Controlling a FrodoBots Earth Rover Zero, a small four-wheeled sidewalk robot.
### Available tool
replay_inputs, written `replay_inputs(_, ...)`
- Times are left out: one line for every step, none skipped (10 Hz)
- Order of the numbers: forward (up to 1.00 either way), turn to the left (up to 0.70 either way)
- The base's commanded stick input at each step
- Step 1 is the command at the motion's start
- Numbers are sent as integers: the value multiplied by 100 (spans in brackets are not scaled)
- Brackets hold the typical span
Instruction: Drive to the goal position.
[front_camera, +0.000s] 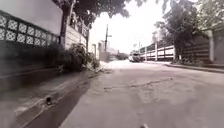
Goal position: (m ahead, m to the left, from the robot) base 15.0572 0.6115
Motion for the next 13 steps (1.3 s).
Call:
replay_inputs(70, 0)
replay_inputs(70, 0)
replay_inputs(70, 0)
replay_inputs(70, 0)
replay_inputs(70, 0)
replay_inputs(70, 0)
replay_inputs(70, 0)
replay_inputs(70, 0)
replay_inputs(70, 0)
replay_inputs(70, 0)
replay_inputs(70, 0)
replay_inputs(70, 0)
replay_inputs(70, 0)
